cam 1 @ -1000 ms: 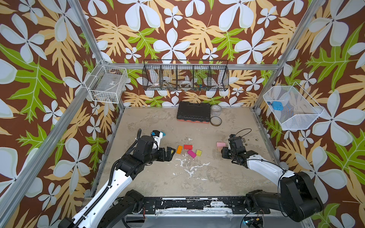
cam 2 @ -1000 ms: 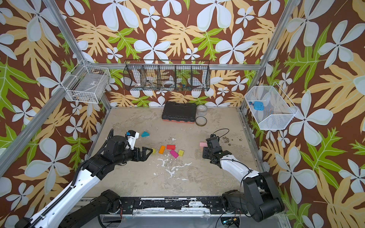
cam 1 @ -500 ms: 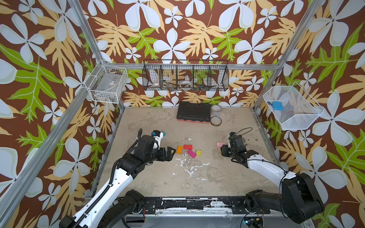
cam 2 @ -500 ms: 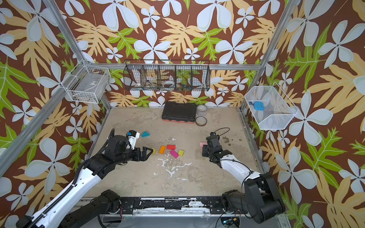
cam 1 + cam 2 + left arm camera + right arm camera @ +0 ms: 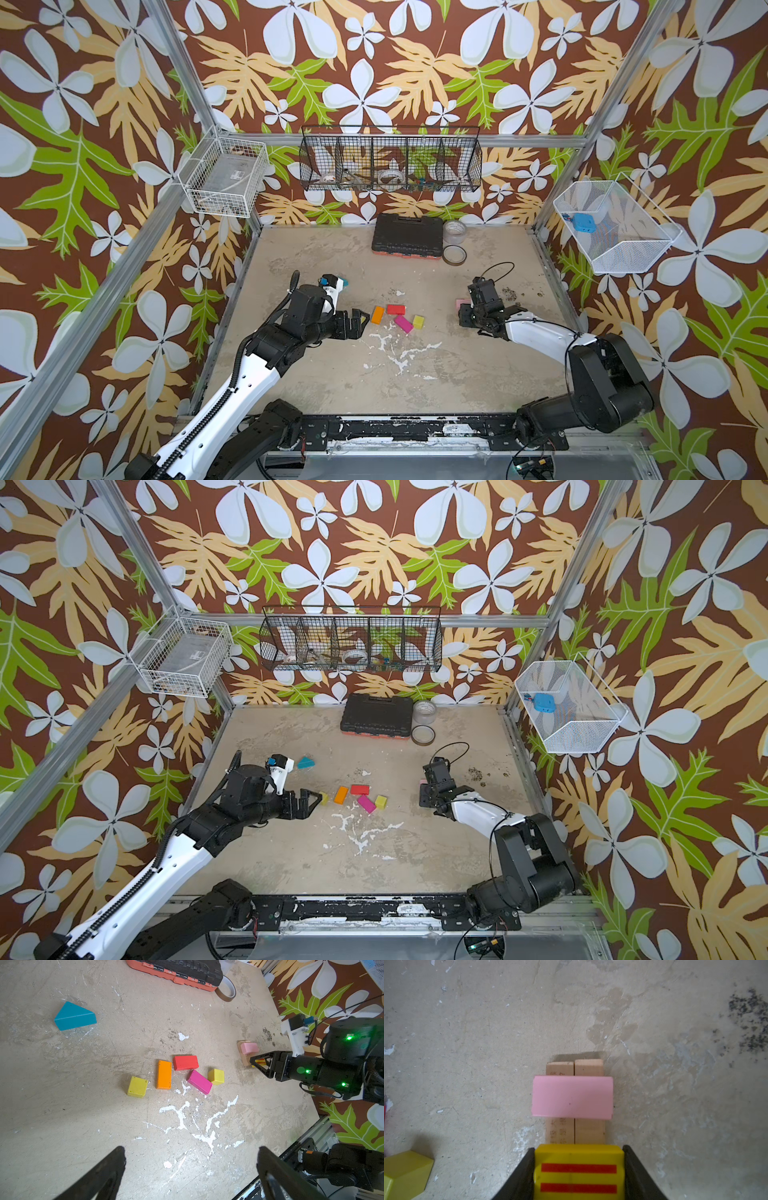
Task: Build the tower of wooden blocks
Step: 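Lower the yellow striped block beside the pink block and open the right gripper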
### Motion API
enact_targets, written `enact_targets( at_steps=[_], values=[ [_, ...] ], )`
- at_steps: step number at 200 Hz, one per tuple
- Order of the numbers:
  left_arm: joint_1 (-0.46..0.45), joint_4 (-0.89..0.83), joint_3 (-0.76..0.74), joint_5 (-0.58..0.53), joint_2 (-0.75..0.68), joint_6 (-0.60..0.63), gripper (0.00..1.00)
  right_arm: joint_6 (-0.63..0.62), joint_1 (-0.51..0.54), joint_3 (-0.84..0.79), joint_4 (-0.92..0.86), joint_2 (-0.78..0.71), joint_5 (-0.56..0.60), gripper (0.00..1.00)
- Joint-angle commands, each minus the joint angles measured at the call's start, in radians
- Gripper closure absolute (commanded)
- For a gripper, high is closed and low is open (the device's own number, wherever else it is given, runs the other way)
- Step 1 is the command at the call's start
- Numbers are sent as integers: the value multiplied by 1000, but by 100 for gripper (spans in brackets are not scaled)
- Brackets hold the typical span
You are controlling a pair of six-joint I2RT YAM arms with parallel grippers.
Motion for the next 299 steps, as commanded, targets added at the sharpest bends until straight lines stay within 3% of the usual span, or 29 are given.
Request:
enact_targets(
  at_steps=[1,162,299],
  values=[
    [0,10,1,-5,-6,2,0,-3,1,11,-3,10,14,72],
    [0,7,0,-6,11,1,0,-5,21,63,-23,78,64,71],
    [0,7,1,-6,9,1,0,-3,20,74,-23,99,81,63]
  ],
)
